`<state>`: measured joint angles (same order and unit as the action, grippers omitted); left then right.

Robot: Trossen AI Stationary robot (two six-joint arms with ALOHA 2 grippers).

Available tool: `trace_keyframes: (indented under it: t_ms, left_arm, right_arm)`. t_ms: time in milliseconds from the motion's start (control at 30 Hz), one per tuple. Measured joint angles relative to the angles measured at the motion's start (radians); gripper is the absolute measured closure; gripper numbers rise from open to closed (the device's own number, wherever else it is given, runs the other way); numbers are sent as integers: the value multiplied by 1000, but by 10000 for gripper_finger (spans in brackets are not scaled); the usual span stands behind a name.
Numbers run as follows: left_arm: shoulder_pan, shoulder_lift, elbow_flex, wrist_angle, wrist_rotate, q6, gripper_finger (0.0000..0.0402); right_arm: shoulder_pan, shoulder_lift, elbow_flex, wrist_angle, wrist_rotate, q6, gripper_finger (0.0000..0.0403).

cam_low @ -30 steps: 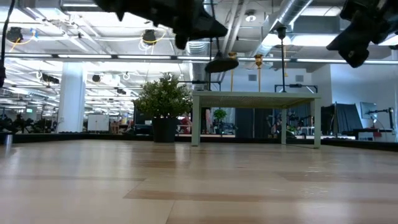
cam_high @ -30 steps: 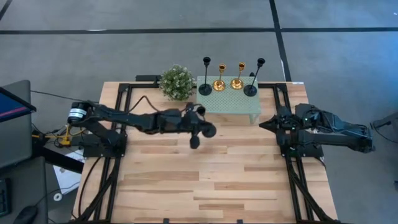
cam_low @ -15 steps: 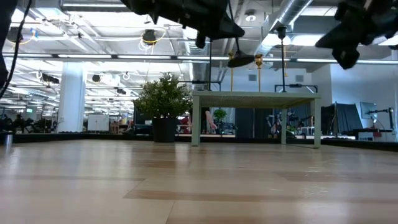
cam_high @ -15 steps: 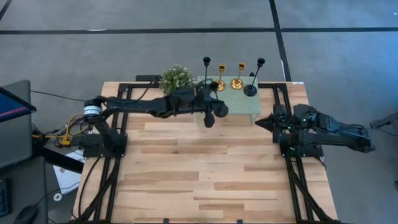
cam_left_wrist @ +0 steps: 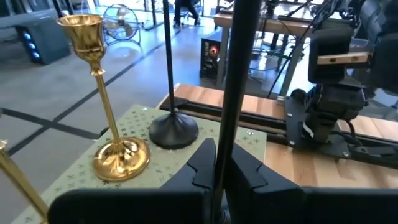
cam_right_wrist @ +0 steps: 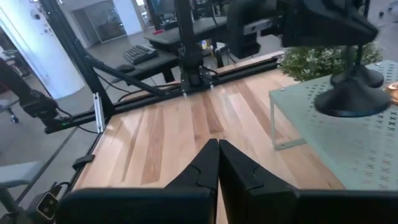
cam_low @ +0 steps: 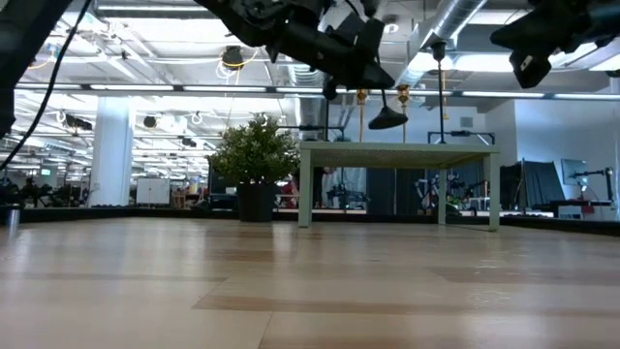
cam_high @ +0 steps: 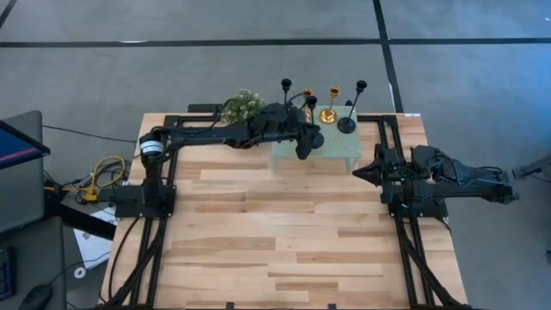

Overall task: Pick & Place candle stick holders
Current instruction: Put the black candle holder on the shelf

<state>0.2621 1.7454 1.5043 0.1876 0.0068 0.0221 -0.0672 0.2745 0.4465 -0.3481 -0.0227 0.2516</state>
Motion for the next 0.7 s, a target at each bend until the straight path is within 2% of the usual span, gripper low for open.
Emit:
trace_keyframes:
  t_ms: [167,333,700]
  left_arm:
    - [14,49,62,-18,51,-4,389]
    - [14,83,132,-73,54,3,389]
    - [14,88,139,-149,22,57,389]
  right_arm:
    - [7,0,0,0,5,0,403]
    - [7,0,0,-1,5,0,403]
    - [7,0,0,-2,6,0,403]
